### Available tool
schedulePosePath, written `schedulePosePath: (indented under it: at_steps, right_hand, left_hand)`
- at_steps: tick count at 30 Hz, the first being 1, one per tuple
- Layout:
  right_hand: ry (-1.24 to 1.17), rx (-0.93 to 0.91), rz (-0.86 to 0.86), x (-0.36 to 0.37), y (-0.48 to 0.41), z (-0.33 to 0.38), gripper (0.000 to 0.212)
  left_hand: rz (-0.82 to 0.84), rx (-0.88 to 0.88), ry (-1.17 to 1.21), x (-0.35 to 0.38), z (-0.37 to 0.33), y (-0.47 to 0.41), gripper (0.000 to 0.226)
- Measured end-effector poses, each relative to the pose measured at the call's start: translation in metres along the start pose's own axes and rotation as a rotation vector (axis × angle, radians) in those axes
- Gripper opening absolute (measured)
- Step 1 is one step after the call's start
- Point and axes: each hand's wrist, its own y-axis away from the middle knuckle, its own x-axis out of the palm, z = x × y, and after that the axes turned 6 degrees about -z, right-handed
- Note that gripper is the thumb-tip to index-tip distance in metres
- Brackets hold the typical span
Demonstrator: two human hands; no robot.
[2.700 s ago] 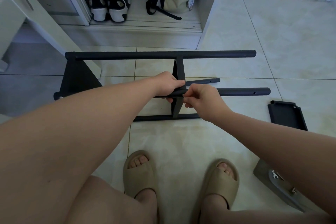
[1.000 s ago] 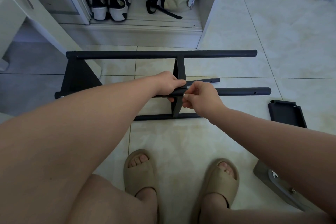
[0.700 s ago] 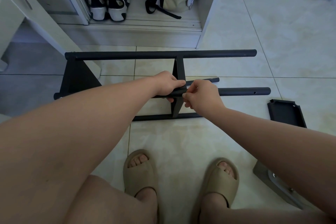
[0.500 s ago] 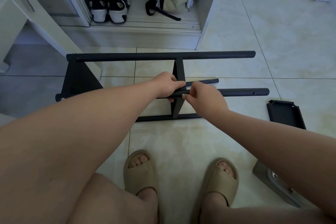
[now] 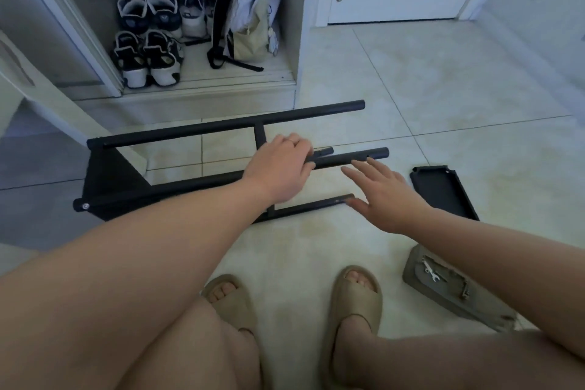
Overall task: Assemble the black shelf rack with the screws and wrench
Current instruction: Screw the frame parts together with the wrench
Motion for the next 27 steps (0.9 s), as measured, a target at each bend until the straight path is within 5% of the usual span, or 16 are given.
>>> schedulePosePath:
  at_steps: [5,16,22,27]
  right_hand:
    - [0.062,0.148,0.083,0.013,0.057,-0.064,0.07]
    - [-0.063,0.464,0.313,0.108,0.118,-0.188,0.068]
    - [-0.2,0.593,0.354,0.163,0.117,-0.217,0.062]
    - [-0.346,0.626,0.284,0.218,0.108,-0.226,0.044]
  left_hand:
    - [0.197,0.111,0.044,0.022,-0.067,-0.007,0.029]
    - [0.719,0.021,0.203,0.159,-0.173,-0.04,0.035]
    - [0.819,-0.183,0.383,0.237,-0.199,-0.041,0.043]
    - [0.831,-0.269,0.599,0.286,-0.21,-0.027,0.02]
